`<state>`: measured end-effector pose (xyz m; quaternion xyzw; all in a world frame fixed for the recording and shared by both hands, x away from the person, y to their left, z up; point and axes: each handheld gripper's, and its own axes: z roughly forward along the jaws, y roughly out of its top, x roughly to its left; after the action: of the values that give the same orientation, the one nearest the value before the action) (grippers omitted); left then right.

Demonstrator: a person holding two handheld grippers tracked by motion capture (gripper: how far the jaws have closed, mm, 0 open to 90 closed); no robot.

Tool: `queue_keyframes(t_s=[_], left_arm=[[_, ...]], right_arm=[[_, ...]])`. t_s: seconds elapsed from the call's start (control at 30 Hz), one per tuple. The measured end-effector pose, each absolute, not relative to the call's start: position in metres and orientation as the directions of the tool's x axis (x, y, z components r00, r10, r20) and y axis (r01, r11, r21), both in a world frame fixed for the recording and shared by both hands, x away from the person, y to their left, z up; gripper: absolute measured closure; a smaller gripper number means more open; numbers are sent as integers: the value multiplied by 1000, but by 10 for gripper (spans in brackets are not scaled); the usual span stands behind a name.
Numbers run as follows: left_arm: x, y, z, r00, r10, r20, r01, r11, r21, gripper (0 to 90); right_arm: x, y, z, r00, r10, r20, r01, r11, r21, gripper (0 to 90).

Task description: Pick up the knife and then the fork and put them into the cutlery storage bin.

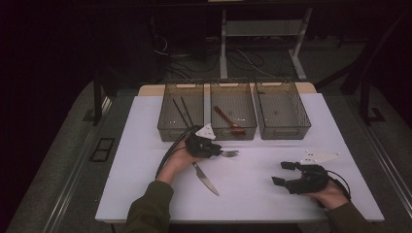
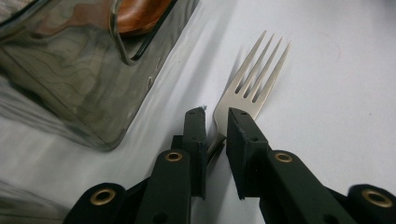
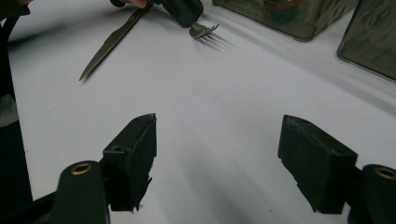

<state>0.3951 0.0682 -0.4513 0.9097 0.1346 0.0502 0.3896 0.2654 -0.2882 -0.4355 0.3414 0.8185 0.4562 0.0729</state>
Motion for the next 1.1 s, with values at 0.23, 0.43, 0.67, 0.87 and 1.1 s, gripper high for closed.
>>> queue_keyframes(t_s=[0.23, 0.43, 0.67, 0.87, 1.1], left_arm=[[400, 79, -450, 963, 267, -14, 198, -675, 711, 732], [401, 79, -450, 972, 235, 2, 164, -683, 712, 767], [399, 69, -449, 977, 212, 24, 133, -694, 708, 797], [400, 59, -449, 981, 192, 29, 118, -706, 698, 818], [400, 52, -449, 982, 186, 26, 113, -698, 707, 838]], right_arm=[[265, -289, -435, -755, 625, 199, 494, 343, 799, 282], [265, -288, -435, -755, 624, 202, 497, 344, 796, 282], [266, -289, -435, -753, 626, 203, 497, 338, 799, 282], [265, -289, -435, -752, 625, 208, 500, 335, 799, 282], [265, -289, -435, -753, 623, 210, 499, 335, 799, 282]])
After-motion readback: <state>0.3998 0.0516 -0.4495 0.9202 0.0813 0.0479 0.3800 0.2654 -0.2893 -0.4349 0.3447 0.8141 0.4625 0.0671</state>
